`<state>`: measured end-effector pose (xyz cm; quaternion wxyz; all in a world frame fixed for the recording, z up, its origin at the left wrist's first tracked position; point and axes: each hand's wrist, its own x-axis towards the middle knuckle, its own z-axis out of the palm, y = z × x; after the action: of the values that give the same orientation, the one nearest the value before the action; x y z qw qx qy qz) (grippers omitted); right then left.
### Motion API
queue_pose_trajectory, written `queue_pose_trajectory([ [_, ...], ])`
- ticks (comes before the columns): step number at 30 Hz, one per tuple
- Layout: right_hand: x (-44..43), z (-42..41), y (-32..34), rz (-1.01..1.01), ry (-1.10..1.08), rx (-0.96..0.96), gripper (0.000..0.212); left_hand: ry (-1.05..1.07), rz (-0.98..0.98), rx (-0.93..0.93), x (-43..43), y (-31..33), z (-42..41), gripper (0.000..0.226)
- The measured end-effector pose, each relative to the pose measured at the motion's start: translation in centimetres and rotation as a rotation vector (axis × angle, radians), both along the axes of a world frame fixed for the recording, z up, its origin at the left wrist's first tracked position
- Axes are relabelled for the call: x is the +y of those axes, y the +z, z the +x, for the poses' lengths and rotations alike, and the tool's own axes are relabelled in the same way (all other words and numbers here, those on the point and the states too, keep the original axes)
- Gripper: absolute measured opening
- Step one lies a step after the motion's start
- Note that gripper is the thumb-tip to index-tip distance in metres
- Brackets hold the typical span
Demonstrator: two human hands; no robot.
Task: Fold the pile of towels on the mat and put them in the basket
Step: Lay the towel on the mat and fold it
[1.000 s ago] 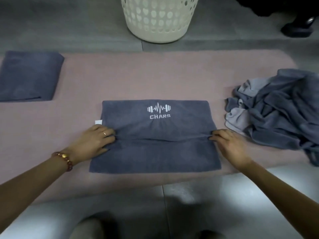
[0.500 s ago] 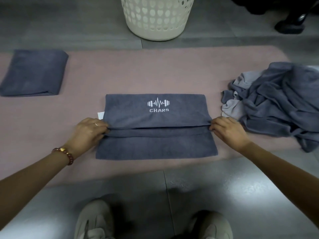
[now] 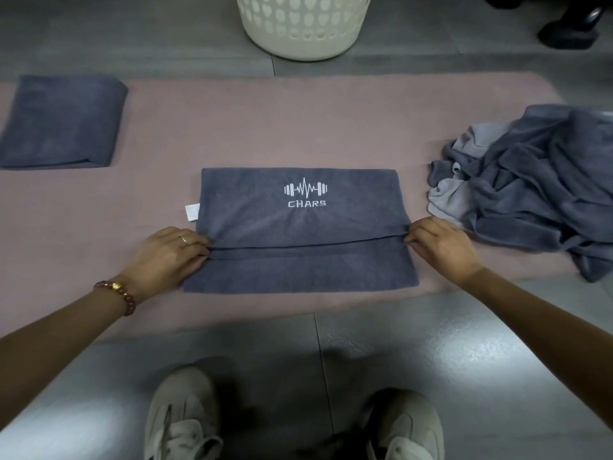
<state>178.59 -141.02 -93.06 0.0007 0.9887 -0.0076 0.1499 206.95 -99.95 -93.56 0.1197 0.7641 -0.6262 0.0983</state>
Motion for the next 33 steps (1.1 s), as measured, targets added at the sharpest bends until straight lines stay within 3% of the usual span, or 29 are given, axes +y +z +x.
queue_pose_trajectory([
  [6,0.7,-0.1,-0.3,0.180,-0.180,-0.059,0.020,0.131,0.011,0.112,-0.2,0.4,-0.2,0.032],
  [9,1.5,0.7,0.7,0.439,-0.403,-0.133,0.007,0.308,-0.118,0.187,-1.1,1.9,0.0,0.021],
  [11,1.6,2.1,2.2,0.628,-0.503,-0.213,0.015,0.456,-0.236,0.293,-2.2,3.3,0.8,0.005],
  [15,0.4,7.5,7.6,0.971,-0.536,-0.490,0.032,0.499,-0.524,0.527,-5.8,7.8,4.5,0.039],
  [20,-4.3,13.2,17.3,0.973,-0.543,-0.521,0.012,0.471,-0.787,0.589,-9.9,17.2,10.0,0.039],
  [24,-7.6,16.5,23.3,0.962,-0.543,-0.556,0.014,0.418,-0.878,0.601,-12.1,23.8,13.7,0.020],
  [27,-9.9,20.2,27.0,0.999,-0.569,-0.603,0.014,0.399,-0.915,0.604,-14.6,28.5,16.1,0.023],
  [30,-11.0,23.7,32.2,1.050,-0.519,-0.733,0.019,0.383,-0.984,0.539,-16.9,34.6,18.0,0.019],
  [33,-10.3,25.0,37.1,0.943,-0.428,-0.955,0.019,0.380,-1.157,0.401,-18.1,39.4,18.4,0.015],
])
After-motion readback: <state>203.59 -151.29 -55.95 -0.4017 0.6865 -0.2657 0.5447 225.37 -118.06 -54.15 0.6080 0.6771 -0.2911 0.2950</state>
